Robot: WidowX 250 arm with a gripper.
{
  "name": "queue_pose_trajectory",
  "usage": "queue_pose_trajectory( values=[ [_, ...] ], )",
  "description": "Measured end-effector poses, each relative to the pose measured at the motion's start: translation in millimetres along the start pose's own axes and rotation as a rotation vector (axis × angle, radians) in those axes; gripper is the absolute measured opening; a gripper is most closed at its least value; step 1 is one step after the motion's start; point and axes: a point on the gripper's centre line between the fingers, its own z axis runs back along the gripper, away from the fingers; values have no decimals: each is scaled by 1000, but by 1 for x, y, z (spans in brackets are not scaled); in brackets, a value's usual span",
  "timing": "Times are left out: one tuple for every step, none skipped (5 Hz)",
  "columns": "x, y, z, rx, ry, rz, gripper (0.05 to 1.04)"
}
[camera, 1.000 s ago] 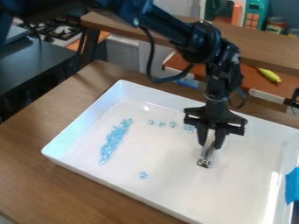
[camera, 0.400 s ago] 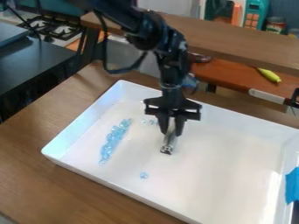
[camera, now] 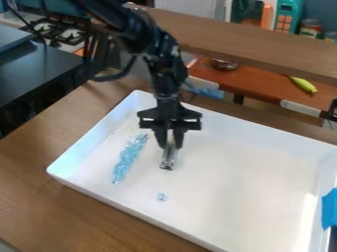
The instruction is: Sweep into pile
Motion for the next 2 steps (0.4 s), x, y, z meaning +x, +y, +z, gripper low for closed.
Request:
queue_pose_trajectory(
  values=[
    [-1,17,1,17,-6,97,328],
    [-3,26,2,48,-13,172,328]
  ],
)
